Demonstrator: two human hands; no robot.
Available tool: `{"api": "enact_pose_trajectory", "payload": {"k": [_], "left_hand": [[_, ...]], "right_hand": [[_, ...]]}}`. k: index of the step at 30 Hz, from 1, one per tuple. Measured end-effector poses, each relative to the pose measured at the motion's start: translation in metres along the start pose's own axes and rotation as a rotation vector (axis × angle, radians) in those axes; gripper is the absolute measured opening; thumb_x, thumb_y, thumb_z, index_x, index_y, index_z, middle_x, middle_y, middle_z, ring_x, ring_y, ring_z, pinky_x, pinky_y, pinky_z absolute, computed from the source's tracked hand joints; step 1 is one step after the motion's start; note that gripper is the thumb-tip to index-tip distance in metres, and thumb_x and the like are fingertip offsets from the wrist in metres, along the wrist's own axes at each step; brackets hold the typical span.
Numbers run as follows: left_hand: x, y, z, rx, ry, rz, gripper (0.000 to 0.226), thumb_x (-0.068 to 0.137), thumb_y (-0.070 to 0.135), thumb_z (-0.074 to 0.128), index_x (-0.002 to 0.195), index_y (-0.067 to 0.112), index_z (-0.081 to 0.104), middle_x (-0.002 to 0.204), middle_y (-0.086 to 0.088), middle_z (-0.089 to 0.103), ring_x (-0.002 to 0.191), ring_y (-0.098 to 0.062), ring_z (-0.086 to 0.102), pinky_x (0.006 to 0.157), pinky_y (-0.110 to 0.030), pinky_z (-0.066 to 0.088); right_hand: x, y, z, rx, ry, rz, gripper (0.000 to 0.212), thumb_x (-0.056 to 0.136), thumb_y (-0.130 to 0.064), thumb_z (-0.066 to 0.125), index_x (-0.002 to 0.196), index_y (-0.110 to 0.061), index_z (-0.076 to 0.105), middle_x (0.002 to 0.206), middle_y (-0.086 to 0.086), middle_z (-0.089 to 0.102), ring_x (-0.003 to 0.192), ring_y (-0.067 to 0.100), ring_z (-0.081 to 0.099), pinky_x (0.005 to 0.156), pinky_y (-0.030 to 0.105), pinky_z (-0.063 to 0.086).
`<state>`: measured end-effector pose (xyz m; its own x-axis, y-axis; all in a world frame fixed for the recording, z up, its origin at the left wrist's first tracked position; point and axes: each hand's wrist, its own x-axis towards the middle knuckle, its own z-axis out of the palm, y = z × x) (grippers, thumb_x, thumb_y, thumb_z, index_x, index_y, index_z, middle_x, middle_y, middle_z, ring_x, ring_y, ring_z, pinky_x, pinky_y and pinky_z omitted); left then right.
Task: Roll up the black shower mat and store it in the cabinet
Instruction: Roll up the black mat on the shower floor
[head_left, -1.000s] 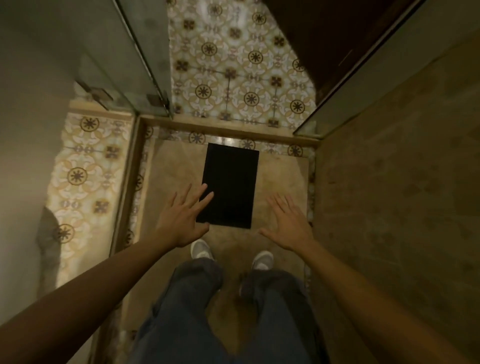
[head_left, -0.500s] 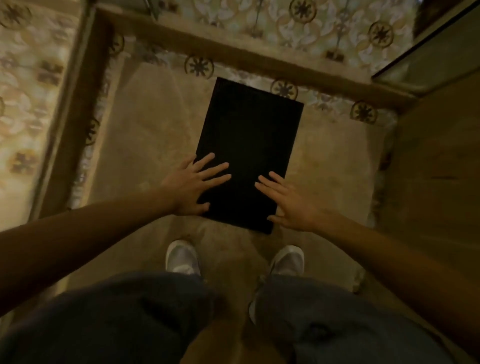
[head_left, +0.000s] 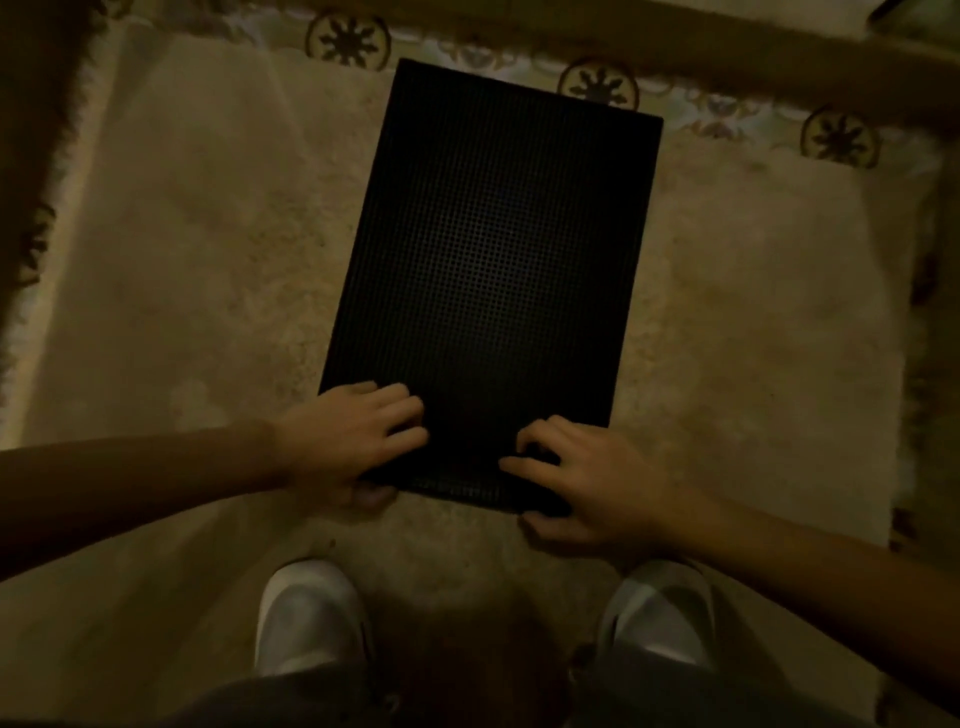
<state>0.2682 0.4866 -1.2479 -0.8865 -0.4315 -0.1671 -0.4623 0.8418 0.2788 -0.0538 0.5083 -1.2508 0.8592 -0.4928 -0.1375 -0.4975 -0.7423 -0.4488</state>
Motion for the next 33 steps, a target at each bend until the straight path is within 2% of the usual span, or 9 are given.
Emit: {"api": "enact_pose_trajectory", "payload": {"k": [4,7,11,16,19,21,25,30,33], "left_hand": [[-0.012,0.011,0.006,-0.029,0.110,0.001,0.032,0.089,0.030,0.059,0.100,0.003,0.071,0.092,-0.014,0.068,0.073,-0.027,0.064,0.050,-0.034,0.053],[-0.008,0.019,-0.002,-0.106,0.123,-0.102,0.033,0.092,0.029,0.051,0.098,0.004,0.071,0.086,-0.010,0.067,0.070,-0.025,0.065,0.047,-0.032,0.051],[-0.003,0.038,0.001,-0.264,0.200,-0.212,0.032,0.096,0.025,0.048,0.122,0.011,0.058,0.085,-0.003,0.066,0.070,-0.017,0.063,0.059,-0.026,0.048],[-0.007,0.036,0.013,-0.331,0.149,-0.140,0.057,0.083,0.002,0.071,0.132,0.017,0.048,0.116,-0.011,0.060,0.083,-0.024,0.064,0.065,-0.034,0.056],[-0.004,0.028,0.011,-0.289,0.189,-0.178,0.050,0.087,0.013,0.064,0.132,0.029,0.048,0.128,-0.005,0.048,0.073,-0.017,0.059,0.054,-0.032,0.053],[-0.001,0.023,0.006,-0.310,0.204,-0.202,0.032,0.095,0.033,0.053,0.126,0.042,0.052,0.116,0.006,0.058,0.075,-0.010,0.058,0.058,-0.033,0.055],[0.003,0.012,0.009,-0.071,0.177,0.036,0.041,0.097,0.040,0.056,0.124,0.011,0.066,0.103,-0.011,0.063,0.084,-0.020,0.057,0.061,-0.030,0.051],[0.005,0.009,0.008,-0.053,0.206,0.090,0.041,0.090,0.034,0.069,0.122,0.008,0.068,0.099,-0.010,0.066,0.083,-0.021,0.059,0.057,-0.034,0.053],[0.003,0.011,0.007,-0.070,0.216,0.077,0.045,0.087,0.030,0.074,0.123,0.005,0.067,0.099,-0.012,0.069,0.081,-0.023,0.066,0.050,-0.035,0.053]], "right_hand": [[-0.018,-0.008,0.016,-0.109,0.166,-0.003,0.036,0.098,-0.033,0.057,0.119,-0.007,0.069,0.099,0.009,0.069,0.080,0.022,0.064,0.060,0.035,0.055],[-0.026,-0.023,0.023,-0.090,0.233,0.182,0.030,0.098,-0.026,0.055,0.112,-0.005,0.072,0.098,0.011,0.072,0.080,0.024,0.067,0.060,0.037,0.058],[-0.043,-0.020,0.018,0.016,0.315,0.316,0.031,0.099,-0.023,0.051,0.117,-0.006,0.070,0.094,0.008,0.071,0.077,0.023,0.067,0.064,0.037,0.059],[-0.057,-0.004,0.018,0.237,0.362,0.257,0.028,0.101,-0.018,0.052,0.121,-0.013,0.071,0.103,0.008,0.069,0.080,0.023,0.066,0.061,0.040,0.056],[-0.050,0.007,0.019,0.294,0.400,0.279,0.025,0.101,-0.018,0.055,0.118,-0.014,0.073,0.109,0.010,0.059,0.080,0.019,0.060,0.065,0.035,0.053],[-0.047,0.011,0.021,0.284,0.404,0.287,0.027,0.101,-0.019,0.052,0.117,-0.016,0.074,0.109,0.009,0.056,0.079,0.019,0.057,0.067,0.033,0.051],[-0.040,0.016,0.026,0.131,0.433,0.264,0.029,0.100,-0.014,0.051,0.115,-0.018,0.075,0.102,0.011,0.057,0.082,0.023,0.051,0.066,0.035,0.046],[-0.039,0.011,0.028,-0.075,0.422,0.172,0.035,0.085,0.004,0.076,0.118,-0.005,0.071,0.101,0.017,0.065,0.076,0.025,0.056,0.062,0.037,0.049],[-0.044,0.010,0.025,-0.123,0.450,0.122,0.036,0.092,-0.002,0.072,0.128,0.000,0.065,0.101,0.015,0.072,0.079,0.026,0.066,0.070,0.034,0.054]]}}
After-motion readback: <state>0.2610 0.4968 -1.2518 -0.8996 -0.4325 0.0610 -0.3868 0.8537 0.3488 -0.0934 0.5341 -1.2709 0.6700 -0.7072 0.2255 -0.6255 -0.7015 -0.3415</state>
